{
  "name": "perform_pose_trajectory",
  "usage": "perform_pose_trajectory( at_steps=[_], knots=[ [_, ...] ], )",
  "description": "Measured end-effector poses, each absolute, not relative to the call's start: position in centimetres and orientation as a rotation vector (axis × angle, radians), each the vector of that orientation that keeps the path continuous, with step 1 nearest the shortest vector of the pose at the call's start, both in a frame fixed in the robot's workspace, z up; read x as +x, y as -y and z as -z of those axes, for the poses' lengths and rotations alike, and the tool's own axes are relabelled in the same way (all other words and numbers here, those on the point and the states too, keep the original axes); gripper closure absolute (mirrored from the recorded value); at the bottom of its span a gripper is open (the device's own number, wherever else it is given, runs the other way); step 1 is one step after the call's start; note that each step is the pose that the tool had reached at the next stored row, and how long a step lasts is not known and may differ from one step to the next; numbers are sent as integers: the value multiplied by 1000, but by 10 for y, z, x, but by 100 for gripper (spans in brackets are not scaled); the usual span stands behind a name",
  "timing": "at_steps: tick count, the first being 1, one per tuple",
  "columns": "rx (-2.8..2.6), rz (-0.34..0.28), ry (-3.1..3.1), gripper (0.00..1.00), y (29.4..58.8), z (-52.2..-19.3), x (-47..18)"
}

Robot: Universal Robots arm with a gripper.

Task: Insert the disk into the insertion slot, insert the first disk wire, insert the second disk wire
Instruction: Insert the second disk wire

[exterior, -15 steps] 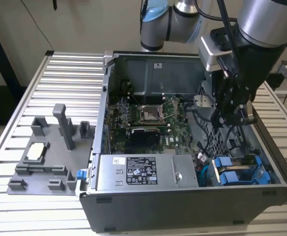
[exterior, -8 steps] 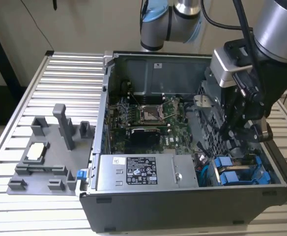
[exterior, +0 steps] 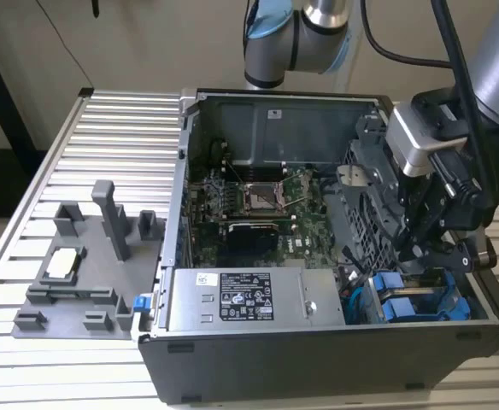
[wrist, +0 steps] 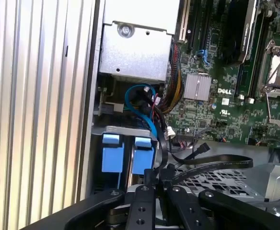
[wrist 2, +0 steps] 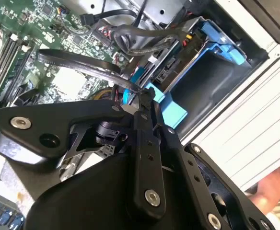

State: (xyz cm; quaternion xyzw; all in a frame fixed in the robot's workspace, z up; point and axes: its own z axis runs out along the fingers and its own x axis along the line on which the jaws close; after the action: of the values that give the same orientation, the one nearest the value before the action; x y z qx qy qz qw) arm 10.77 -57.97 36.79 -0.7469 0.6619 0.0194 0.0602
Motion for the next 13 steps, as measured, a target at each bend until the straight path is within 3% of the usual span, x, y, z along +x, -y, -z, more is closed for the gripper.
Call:
perform_pose_trajectory(
  at_steps=[13],
  knots=[
    [-2228,-52,-2052,84,580,-355,127]
  ],
)
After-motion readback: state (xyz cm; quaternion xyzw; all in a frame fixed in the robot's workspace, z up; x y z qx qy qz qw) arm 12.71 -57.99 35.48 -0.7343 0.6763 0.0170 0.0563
